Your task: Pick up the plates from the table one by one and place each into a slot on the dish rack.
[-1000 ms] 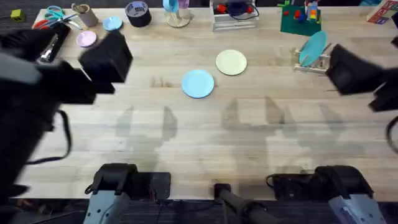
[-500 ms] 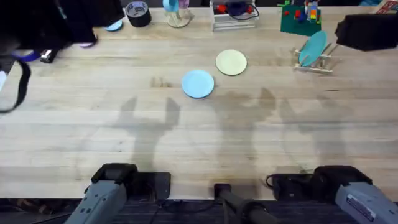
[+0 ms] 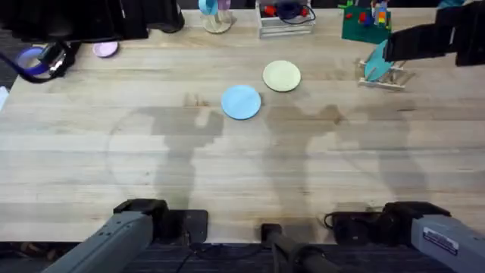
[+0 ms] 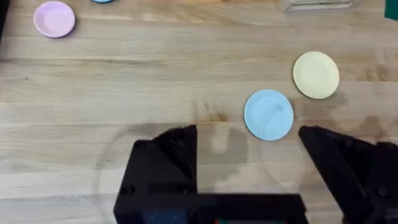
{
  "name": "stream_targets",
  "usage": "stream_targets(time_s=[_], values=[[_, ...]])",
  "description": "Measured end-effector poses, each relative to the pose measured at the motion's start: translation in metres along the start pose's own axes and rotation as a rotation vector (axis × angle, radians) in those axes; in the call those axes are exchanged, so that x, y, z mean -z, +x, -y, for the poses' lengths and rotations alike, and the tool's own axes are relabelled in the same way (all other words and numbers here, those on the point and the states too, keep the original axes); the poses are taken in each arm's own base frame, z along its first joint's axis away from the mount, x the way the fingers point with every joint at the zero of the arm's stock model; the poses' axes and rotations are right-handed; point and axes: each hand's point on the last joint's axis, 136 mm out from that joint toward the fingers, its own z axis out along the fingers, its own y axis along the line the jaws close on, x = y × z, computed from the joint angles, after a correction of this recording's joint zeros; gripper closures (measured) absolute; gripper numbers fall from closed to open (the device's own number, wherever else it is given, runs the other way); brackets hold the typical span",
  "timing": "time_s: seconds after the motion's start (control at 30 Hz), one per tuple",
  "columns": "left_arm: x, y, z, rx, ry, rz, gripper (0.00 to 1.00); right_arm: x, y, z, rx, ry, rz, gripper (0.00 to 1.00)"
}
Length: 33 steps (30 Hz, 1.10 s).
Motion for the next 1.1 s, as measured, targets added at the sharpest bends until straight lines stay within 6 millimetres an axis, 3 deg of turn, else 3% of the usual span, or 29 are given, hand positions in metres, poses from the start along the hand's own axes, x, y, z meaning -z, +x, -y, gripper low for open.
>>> stream_targets(time_s=[0.17, 0.2, 0.23, 0.37, 0.4, 0.77, 1.1], values=[[-0.005, 0.0, 0.0, 0.004, 0.001, -0.015, 0.005, -0.001, 0.0, 0.0, -0.001, 0.0, -0.004, 0.007], [-0.006, 0.0, 0.0, 0.009, 0.002, -0.018, 0.072, -0.001, 0.0, 0.0, -0.001, 0.0, -0.004, 0.007], [-0.006, 0.0, 0.0, 0.009, 0.003, -0.02, 0.188, -0.001, 0.0, 0.0, -0.001, 0.0, -0.004, 0.007], [-0.007, 0.0, 0.0, 0.01, 0.003, -0.024, 0.834, -0.001, 0.0, 0.0, -0.001, 0.0, -0.004, 0.007], [-0.008, 0.001, 0.0, 0.01, 0.004, -0.028, 0.924, -0.001, 0.0, 0.0, -0.001, 0.0, -0.004, 0.007], [-0.011, 0.011, 0.023, 0.052, 0.16, -0.095, 0.958, -0.001, 0.0, 0.0, -0.001, 0.0, -0.004, 0.007], [-0.057, 0.017, 0.031, 0.128, 0.405, -0.253, 0.958, -0.001, 0.0, 0.0, -0.001, 0.0, -0.004, 0.007]])
